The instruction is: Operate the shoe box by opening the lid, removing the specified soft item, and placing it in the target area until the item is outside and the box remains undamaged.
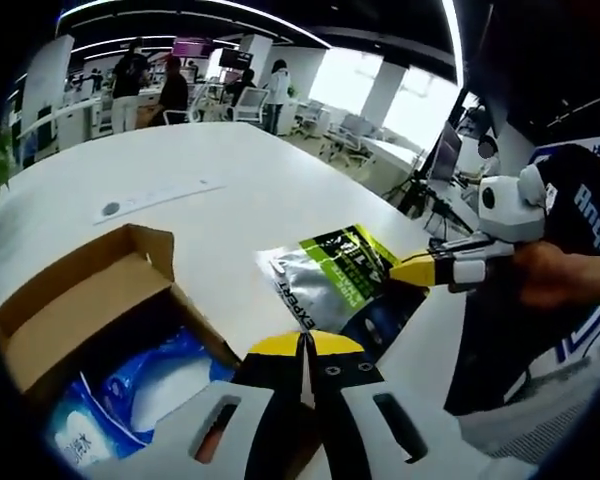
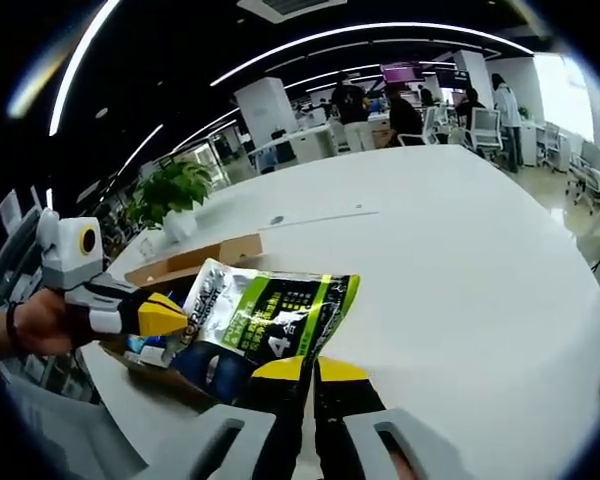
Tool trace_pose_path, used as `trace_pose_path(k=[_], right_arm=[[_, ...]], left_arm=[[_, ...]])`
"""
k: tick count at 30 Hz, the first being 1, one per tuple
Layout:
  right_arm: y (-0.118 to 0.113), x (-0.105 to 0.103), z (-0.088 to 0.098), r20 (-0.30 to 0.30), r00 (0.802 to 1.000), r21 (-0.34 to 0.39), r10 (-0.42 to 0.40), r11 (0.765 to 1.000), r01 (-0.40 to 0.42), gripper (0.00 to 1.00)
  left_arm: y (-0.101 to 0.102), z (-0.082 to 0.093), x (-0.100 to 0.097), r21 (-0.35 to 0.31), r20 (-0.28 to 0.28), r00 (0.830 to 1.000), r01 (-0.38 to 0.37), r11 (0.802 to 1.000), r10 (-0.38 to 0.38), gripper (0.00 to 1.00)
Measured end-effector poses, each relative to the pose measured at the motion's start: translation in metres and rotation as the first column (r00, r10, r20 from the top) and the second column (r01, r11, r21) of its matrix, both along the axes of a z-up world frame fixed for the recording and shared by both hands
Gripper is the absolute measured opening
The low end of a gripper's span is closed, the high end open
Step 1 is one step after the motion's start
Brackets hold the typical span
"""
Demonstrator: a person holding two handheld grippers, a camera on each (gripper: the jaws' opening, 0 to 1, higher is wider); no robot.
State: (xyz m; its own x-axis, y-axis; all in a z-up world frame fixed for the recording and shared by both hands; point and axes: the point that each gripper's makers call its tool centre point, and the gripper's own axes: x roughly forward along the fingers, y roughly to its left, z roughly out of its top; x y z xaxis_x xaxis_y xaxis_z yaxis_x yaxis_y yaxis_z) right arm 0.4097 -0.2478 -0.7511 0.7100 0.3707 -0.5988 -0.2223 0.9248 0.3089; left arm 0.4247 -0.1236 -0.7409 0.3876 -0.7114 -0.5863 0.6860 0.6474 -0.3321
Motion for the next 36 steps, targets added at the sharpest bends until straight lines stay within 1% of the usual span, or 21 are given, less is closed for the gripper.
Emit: trace_pose_path(k=[9,15,22,36], right_arm=[[-0.01,0.006,-0.004,-0.003,1.0,0.005,-0.009,1.0,0.01,0.0],[-0.016,0.011,-0.009,-0.014,1.0,0.003,-0.003,1.0,0.003,0.0],[-0.021,0.019,-0.009,-0.015,1.0,-0.002,0.001,1.0,-0.001,0.0],[-0.032,0.035,-0.013,-0.019,1.0,-0.003,0.006,1.0,-0.006,0.0]], left_arm=[[-0.01,-0.004,0.005,0.004,-0.005,1.0,0.011,1.0,-0.011,0.0],[-0.015,-0.01,0.009,0.016,-0.006,1.0,0.019,1.0,-0.019,0.0],[-0.021,-0.013,0.01,0.027,-0.006,1.0,0.026,0.999,-0.025,0.0],[-0.033,-0.013,0.02,0.036,-0.006,1.0,0.029,0.999,-0.029,0.0]])
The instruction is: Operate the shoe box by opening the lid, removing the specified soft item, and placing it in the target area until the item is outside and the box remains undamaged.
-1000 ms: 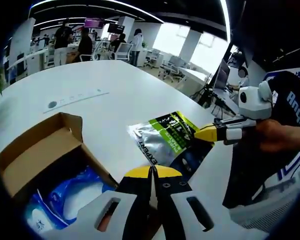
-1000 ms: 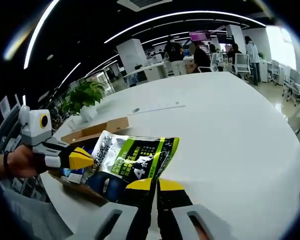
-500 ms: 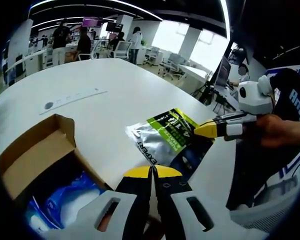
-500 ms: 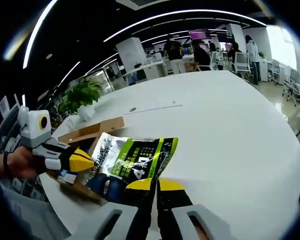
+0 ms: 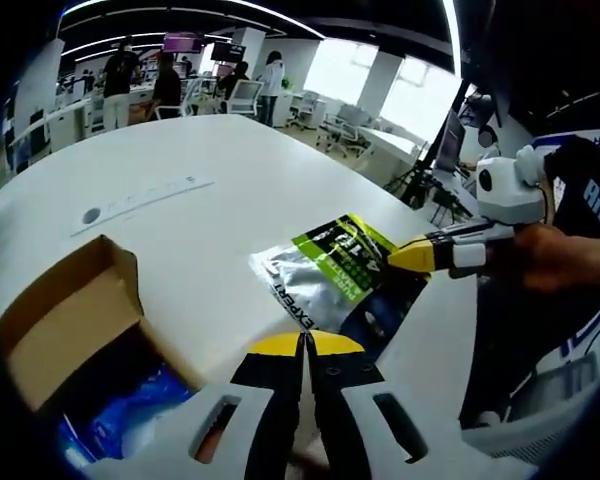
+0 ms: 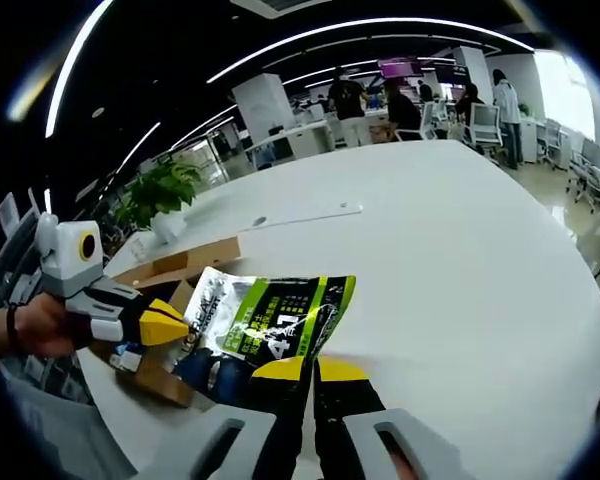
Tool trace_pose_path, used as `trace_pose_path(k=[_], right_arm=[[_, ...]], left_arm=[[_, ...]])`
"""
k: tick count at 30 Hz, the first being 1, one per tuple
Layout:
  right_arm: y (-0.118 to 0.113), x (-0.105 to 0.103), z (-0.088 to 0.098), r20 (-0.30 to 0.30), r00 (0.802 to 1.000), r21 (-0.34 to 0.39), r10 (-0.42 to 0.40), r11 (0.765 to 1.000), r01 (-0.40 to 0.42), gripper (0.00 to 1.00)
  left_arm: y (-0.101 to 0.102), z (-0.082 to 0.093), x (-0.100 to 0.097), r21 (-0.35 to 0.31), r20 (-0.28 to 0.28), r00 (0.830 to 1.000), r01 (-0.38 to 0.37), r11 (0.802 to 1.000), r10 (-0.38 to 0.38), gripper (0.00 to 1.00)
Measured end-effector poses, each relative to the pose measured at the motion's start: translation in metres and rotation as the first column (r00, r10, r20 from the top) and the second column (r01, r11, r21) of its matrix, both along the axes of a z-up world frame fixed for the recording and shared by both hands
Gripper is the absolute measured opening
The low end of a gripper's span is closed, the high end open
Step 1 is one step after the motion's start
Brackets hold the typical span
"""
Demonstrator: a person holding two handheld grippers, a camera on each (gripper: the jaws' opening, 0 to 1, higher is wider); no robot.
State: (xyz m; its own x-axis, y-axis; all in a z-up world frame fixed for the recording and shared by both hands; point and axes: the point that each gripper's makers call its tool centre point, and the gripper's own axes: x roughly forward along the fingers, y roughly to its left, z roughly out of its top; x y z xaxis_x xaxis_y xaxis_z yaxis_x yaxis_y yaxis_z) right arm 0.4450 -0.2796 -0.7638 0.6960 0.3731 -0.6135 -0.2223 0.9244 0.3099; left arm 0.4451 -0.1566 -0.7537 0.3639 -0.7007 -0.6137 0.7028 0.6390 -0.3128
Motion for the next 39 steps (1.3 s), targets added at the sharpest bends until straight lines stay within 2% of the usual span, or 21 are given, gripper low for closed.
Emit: trace_pose_path(k=[5,11,16,29,34,39], right_arm=[[-0.006,0.005,-0.004,-0.005,1.0,0.0,-0.001,1.0,0.001,0.0],[-0.011,0.008,-0.009,-0.012,1.0,0.0,-0.003,1.0,0.003,0.0],[-0.012,0.009,-0.014,-0.021,1.0,-0.001,-0.007,1.0,0.007,0.0],[-0.013,0.018,-0.028,-0.03,1.0,0.004,-0.005,1.0,0.005,0.0],[-0.012,0.022,-0.034,-0.038,0.999,0.014,-0.006,1.0,0.006,0.0],[-0.014,0.025,-0.035,-0.039,0.999,0.014,-0.002,1.0,0.003,0.0]], left_arm=[[-0.006,-0.003,0.003,0.028,0.015,1.0,0.024,0.999,-0.025,0.0],[-0.01,-0.012,0.013,0.04,0.008,0.999,0.031,0.999,-0.031,0.0],[-0.014,-0.019,0.012,0.055,0.001,0.999,0.042,0.998,-0.042,0.0],[-0.015,-0.033,0.015,0.107,0.003,0.998,0.068,0.992,-0.069,0.0],[-0.013,-0.044,0.019,0.131,0.002,0.997,0.077,0.988,-0.078,0.0],[-0.015,-0.045,0.024,0.144,0.011,0.997,0.079,0.986,-0.082,0.0]])
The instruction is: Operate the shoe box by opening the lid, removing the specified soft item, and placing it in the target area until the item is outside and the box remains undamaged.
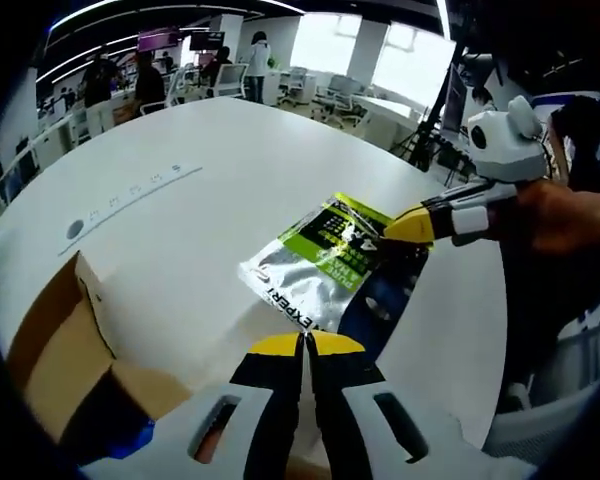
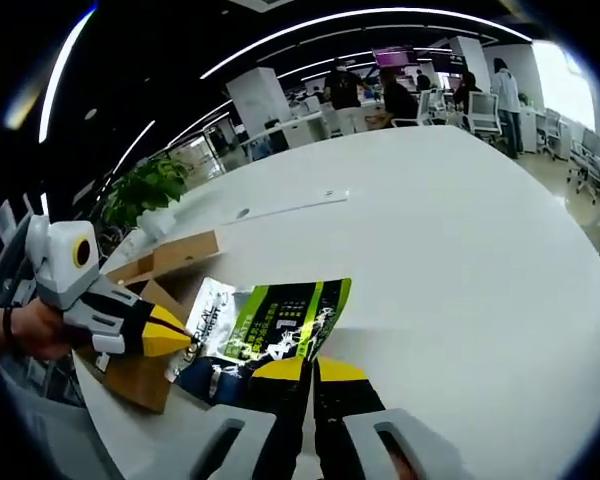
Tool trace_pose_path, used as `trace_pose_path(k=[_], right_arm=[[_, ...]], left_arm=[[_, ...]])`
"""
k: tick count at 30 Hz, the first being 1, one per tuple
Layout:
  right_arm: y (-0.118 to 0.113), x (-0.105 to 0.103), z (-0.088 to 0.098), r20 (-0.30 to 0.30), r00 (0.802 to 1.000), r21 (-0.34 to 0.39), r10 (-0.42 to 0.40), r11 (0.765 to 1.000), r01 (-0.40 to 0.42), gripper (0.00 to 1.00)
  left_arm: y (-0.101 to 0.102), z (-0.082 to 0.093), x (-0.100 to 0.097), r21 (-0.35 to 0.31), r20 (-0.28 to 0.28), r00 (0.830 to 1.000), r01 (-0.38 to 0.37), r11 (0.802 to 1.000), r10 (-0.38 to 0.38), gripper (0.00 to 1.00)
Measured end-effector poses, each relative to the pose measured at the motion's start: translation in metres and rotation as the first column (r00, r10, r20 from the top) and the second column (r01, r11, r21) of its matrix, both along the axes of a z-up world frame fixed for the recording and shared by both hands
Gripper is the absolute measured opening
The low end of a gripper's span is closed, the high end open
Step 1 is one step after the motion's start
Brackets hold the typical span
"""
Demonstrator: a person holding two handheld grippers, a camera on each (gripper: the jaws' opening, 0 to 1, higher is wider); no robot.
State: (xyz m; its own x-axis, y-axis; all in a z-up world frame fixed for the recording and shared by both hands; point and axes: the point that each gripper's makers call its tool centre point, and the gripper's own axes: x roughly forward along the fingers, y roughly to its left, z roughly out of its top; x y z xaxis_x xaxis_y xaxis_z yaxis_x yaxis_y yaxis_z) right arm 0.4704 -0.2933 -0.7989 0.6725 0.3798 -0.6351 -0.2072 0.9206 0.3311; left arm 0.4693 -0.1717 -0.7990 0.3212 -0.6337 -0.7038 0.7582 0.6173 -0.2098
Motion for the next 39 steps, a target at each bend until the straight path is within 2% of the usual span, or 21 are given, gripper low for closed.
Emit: trace_pose_path(k=[3,15,31,39], right_arm=[[-0.001,0.001,-0.001,-0.003,1.0,0.001,0.003,1.0,-0.003,0.0],[-0.003,0.001,-0.008,-0.022,1.0,-0.01,0.02,1.0,-0.02,0.0],[-0.01,0.004,-0.02,-0.039,0.999,-0.02,0.031,0.999,-0.032,0.0],[-0.008,0.006,-0.027,-0.05,0.998,-0.033,0.035,0.999,-0.037,0.0]], left_arm=[[-0.001,-0.003,0.003,0.005,0.001,1.0,0.001,1.0,-0.001,0.0],[-0.007,-0.016,-0.001,0.126,0.06,0.992,0.105,0.986,-0.114,0.0],[-0.012,-0.029,-0.002,0.188,0.059,0.986,0.141,0.972,-0.155,0.0],[-0.011,-0.036,-0.004,0.242,0.073,0.978,0.175,0.954,-0.198,0.01]])
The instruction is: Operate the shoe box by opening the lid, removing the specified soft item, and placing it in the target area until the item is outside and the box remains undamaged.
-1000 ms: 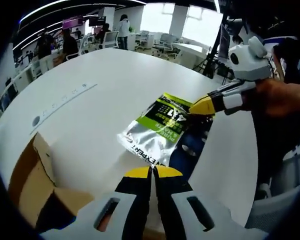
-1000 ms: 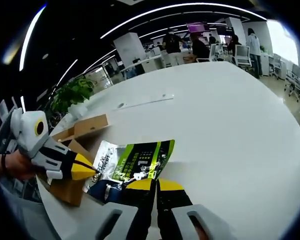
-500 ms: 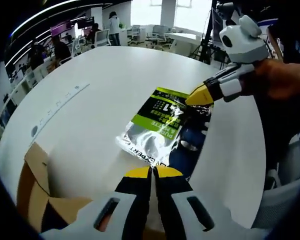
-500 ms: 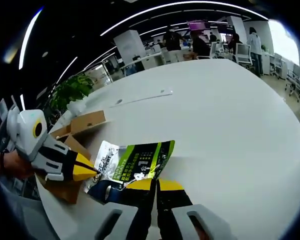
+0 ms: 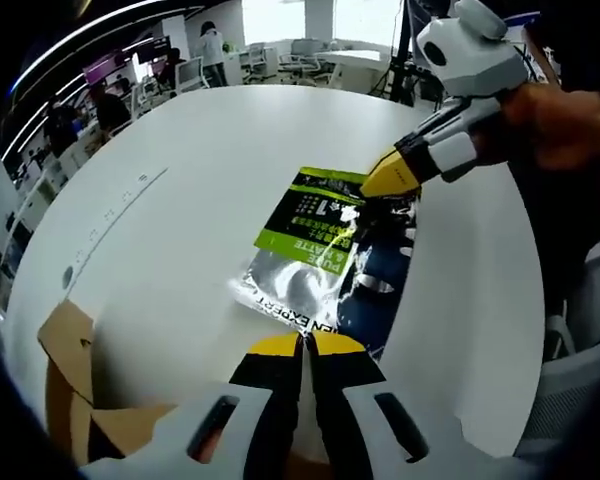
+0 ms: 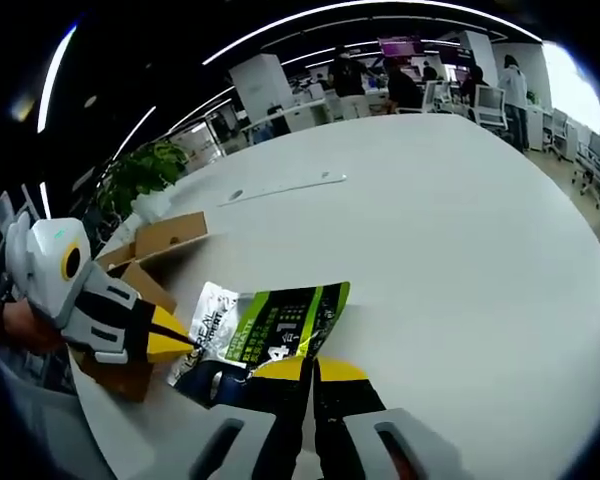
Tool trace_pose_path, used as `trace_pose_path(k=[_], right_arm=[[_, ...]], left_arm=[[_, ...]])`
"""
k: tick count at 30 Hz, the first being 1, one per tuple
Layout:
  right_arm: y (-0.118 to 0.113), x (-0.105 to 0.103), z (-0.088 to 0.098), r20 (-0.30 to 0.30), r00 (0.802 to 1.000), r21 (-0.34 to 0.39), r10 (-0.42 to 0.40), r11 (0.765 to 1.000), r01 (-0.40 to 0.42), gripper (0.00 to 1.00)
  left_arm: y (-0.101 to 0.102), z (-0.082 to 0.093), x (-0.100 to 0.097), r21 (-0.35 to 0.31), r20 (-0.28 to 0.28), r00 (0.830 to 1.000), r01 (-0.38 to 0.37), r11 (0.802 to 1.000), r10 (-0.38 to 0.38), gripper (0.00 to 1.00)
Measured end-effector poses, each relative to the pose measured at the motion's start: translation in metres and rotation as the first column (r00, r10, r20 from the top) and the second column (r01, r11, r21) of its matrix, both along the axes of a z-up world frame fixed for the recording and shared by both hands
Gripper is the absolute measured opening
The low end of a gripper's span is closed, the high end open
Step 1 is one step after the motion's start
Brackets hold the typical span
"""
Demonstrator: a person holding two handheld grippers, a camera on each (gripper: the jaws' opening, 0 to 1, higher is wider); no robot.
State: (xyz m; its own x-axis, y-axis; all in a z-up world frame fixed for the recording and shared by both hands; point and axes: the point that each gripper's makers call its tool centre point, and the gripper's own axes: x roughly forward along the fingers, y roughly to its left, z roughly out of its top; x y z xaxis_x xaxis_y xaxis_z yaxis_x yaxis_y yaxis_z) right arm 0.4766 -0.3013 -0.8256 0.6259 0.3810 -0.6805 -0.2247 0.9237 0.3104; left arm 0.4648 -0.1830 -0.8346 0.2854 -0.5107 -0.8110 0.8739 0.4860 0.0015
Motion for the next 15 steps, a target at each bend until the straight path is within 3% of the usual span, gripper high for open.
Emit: trace_pose_path(k=[5,15], right_arm=[[-0.0004,-0.0053,-0.0058,-0.014,1.0,-0.038,0.024,0.999,-0.024,0.0],[-0.0011,-0.0062,-0.009,-0.027,1.0,-0.042,0.016,0.999,-0.017,0.0]], left_arm=[[0.0006,0.0005,0.0,-0.002,-0.001,1.0,0.013,1.0,-0.013,0.01],[0.001,-0.0044,-0.0013,0.036,0.02,0.999,0.039,0.999,-0.039,0.02]])
